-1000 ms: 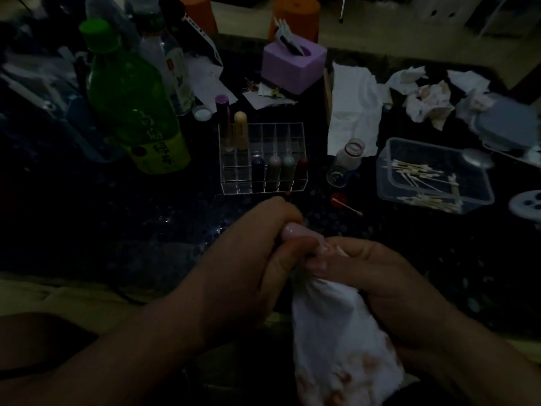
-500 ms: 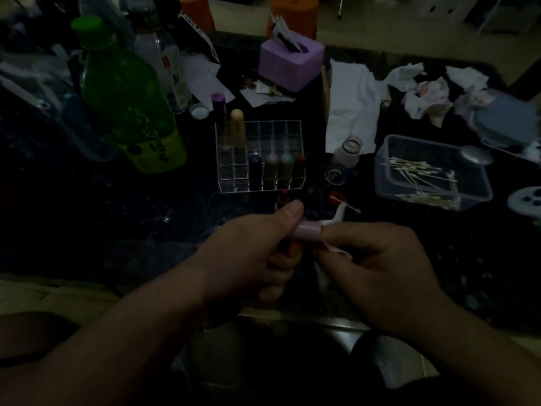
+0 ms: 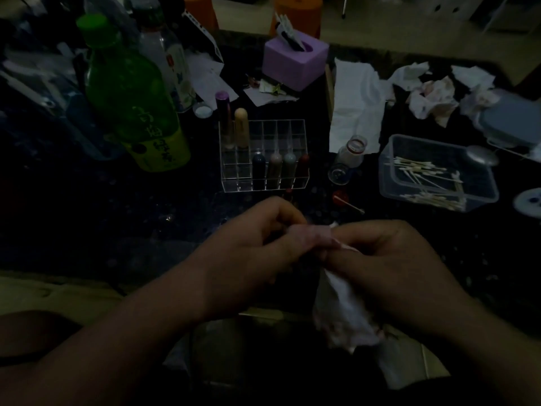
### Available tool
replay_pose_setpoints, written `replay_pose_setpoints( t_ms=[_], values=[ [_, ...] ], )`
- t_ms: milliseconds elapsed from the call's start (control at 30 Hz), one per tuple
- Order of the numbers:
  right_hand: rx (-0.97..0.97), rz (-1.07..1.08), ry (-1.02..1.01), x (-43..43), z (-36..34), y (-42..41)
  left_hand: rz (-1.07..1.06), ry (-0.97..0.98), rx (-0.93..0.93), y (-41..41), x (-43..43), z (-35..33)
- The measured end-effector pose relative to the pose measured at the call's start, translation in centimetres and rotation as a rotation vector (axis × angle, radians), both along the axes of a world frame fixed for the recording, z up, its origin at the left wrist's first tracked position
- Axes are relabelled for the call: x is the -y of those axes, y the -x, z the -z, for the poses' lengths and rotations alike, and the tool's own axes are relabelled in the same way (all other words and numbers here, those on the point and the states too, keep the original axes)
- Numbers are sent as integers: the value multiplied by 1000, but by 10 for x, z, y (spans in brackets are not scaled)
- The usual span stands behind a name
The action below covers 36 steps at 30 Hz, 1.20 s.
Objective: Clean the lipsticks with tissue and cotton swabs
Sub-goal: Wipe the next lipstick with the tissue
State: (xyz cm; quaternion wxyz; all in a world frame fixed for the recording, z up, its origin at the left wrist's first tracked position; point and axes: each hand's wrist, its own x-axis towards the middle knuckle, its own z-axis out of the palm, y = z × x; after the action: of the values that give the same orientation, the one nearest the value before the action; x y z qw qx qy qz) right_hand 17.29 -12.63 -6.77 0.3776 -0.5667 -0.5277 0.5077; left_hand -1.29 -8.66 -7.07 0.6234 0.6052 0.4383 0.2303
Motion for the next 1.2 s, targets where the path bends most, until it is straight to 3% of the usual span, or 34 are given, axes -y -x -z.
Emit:
replay_pose_setpoints(
  t_ms=[100,200,267,367,433,500,567,633,700,733,867,933,1033,1200],
  values=[
    [302,-115,-459,1,9,-2,17,280,0,-2,0,-4],
    [331,-126,-529,2,13,-3,23,311,115,-3,3,3],
    [215,-34,-310,4,10,3,-1,227,168,-3,3,8],
    [-310,37,233,5,4,11,30,-107,23,1,4,10],
    [-651,-46,532,4,1,8,77,-399,-122,8,4,11],
    [-923,-183,627,2,-1,3,77,-464,-124,13,2,9],
    [-1005,-252,601,-1,-2,-1,-10,-287,-37,14,-3,8],
    [-1039,-188,604,-2,-1,-3,-85,69,187,14,-7,9],
    [-1094,-68,590,-1,1,-4,-33,359,430,15,-6,9],
    [-1089,-22,575,0,1,-4,20,411,486,14,-4,11],
    [-905,87,534,-3,-3,-6,10,466,473,9,0,16],
    [-650,103,489,-8,-6,-10,-33,391,340,10,-2,15],
    [-11,70,323,-12,-1,-18,-54,295,134,15,-5,14],
    [331,46,195,-22,33,-30,10,180,-239,14,-8,25]
  ],
)
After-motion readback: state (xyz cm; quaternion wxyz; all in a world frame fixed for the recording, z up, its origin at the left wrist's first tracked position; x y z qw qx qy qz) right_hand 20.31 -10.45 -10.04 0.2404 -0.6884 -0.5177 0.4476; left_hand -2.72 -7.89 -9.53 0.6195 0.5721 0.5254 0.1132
